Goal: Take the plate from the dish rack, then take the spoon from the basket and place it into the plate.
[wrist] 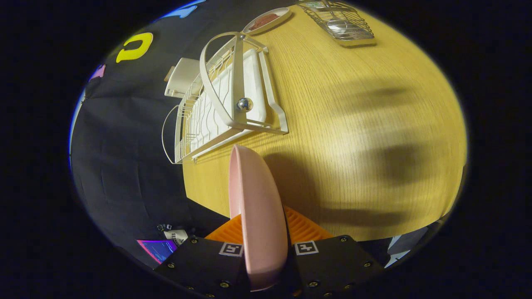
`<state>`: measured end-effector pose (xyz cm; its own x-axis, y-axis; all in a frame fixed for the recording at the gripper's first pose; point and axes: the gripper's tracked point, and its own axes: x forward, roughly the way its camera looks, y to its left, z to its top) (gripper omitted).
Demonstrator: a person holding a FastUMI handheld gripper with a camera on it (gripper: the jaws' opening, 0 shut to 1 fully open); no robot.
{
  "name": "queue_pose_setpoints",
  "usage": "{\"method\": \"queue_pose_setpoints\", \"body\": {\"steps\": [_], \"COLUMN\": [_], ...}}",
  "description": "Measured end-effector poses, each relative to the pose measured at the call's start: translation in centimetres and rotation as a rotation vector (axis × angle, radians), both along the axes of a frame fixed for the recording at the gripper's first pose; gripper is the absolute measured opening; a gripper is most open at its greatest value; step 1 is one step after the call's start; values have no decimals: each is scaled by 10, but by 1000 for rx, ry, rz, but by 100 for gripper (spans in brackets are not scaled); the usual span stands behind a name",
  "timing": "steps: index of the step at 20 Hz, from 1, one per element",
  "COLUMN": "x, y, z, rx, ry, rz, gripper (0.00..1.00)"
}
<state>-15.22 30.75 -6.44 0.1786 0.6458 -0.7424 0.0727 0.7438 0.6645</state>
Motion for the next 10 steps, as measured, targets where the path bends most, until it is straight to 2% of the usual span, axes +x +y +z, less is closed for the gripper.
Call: {"method": "queue_pose_setpoints", "body": {"steps": [4,7,9,10], "x": [2,6,8,7], "y": [2,5,3,-3], "z": [-8,-8,-15,-15], "rx": [-16,5,-20,-27], "ry": [-6,0,9,16], "rz": [11,-9,-20,-26], "gripper": [30,30,39,39]}}
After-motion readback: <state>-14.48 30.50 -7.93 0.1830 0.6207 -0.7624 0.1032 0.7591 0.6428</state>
